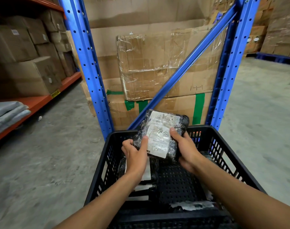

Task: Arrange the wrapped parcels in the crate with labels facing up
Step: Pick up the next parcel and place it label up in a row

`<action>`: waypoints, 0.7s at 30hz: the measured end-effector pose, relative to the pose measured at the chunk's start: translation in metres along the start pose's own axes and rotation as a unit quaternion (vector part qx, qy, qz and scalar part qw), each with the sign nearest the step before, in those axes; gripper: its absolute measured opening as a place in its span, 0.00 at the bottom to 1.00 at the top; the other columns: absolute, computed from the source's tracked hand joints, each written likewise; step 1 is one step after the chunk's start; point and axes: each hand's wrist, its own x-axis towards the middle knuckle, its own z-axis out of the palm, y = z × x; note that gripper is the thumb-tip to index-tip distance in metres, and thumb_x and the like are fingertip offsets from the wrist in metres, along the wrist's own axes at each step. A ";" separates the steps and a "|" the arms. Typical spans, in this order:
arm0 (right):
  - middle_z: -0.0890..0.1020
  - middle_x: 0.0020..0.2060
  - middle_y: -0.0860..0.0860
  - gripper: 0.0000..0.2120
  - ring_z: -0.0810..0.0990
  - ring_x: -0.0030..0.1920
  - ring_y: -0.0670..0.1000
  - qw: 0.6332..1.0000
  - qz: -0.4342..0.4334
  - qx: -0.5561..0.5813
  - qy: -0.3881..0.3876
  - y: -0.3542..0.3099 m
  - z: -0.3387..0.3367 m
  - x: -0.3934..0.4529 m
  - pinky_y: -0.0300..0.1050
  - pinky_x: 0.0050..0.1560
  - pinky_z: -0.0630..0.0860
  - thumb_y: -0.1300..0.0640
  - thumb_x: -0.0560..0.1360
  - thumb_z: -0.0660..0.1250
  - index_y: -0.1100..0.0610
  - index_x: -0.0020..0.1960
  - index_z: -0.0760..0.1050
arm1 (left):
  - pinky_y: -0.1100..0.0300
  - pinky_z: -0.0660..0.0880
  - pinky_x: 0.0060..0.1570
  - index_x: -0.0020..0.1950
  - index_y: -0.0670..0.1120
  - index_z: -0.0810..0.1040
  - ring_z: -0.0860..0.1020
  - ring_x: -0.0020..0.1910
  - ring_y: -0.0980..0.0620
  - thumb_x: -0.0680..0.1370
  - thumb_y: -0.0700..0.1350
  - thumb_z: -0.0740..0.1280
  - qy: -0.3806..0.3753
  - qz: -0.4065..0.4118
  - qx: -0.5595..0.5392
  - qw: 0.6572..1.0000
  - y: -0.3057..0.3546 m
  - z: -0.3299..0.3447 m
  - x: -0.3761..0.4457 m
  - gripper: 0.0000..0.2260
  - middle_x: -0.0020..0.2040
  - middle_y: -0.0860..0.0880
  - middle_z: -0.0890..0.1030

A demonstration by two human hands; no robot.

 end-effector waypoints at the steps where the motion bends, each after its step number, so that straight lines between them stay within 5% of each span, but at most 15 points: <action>1: 0.84 0.59 0.53 0.18 0.85 0.55 0.55 1.000 0.009 -0.005 -0.010 -0.005 -0.006 0.001 0.53 0.47 0.83 0.52 0.79 0.68 0.52 0.67 0.71 | 0.53 0.67 0.53 0.60 0.50 0.59 0.71 0.57 0.46 0.80 0.61 0.63 -0.016 0.014 0.049 0.999 -0.001 -0.004 -0.002 0.21 0.63 0.45 0.69; 3: 0.85 0.56 0.54 0.15 0.86 0.53 0.55 0.999 0.020 -0.017 -0.021 -0.013 -0.016 0.003 0.51 0.44 0.83 0.54 0.80 0.67 0.54 0.65 0.73 | 0.54 0.67 0.50 0.61 0.50 0.59 0.73 0.57 0.45 0.80 0.61 0.63 -0.050 0.043 0.084 0.994 0.000 -0.004 -0.006 0.21 0.62 0.44 0.72; 7: 0.85 0.57 0.55 0.14 0.87 0.50 0.55 0.999 0.021 -0.041 -0.029 -0.020 -0.036 0.009 0.52 0.46 0.83 0.55 0.80 0.66 0.50 0.65 0.71 | 0.56 0.63 0.64 0.77 0.55 0.56 0.65 0.74 0.50 0.81 0.54 0.66 -0.118 0.087 0.058 0.987 0.010 0.008 0.001 0.28 0.75 0.52 0.65; 9: 0.83 0.59 0.51 0.20 0.86 0.53 0.54 0.996 0.027 -0.079 -0.033 -0.021 -0.046 0.011 0.51 0.45 0.83 0.53 0.79 0.67 0.44 0.68 0.65 | 0.52 0.63 0.72 0.81 0.60 0.51 0.63 0.77 0.51 0.81 0.56 0.65 -0.165 0.050 0.063 0.983 0.012 0.018 0.007 0.33 0.79 0.55 0.62; 14: 0.67 0.76 0.50 0.40 0.69 0.73 0.55 0.964 0.021 -0.264 0.017 -0.008 -0.064 0.016 0.51 0.74 0.64 0.43 0.79 0.64 0.47 0.81 0.44 | 0.50 0.63 0.75 0.83 0.55 0.49 0.63 0.78 0.49 0.82 0.55 0.64 -0.176 -0.032 0.077 0.981 -0.012 0.047 0.005 0.35 0.81 0.54 0.60; 16: 0.67 0.75 0.52 0.42 0.69 0.72 0.54 0.954 0.008 -0.298 0.036 -0.001 -0.069 0.019 0.45 0.71 0.64 0.44 0.79 0.65 0.54 0.81 0.42 | 0.49 0.63 0.75 0.83 0.56 0.48 0.63 0.78 0.49 0.82 0.54 0.64 -0.169 -0.048 0.073 0.982 -0.026 0.057 0.004 0.35 0.81 0.53 0.60; 21: 0.70 0.74 0.55 0.45 0.74 0.69 0.56 0.940 0.025 -0.337 0.049 0.007 -0.077 0.026 0.55 0.72 0.68 0.41 0.75 0.68 0.53 0.81 0.45 | 0.46 0.65 0.74 0.83 0.57 0.47 0.65 0.77 0.48 0.79 0.56 0.65 -0.164 -0.079 0.072 0.981 -0.046 0.068 0.009 0.37 0.80 0.52 0.62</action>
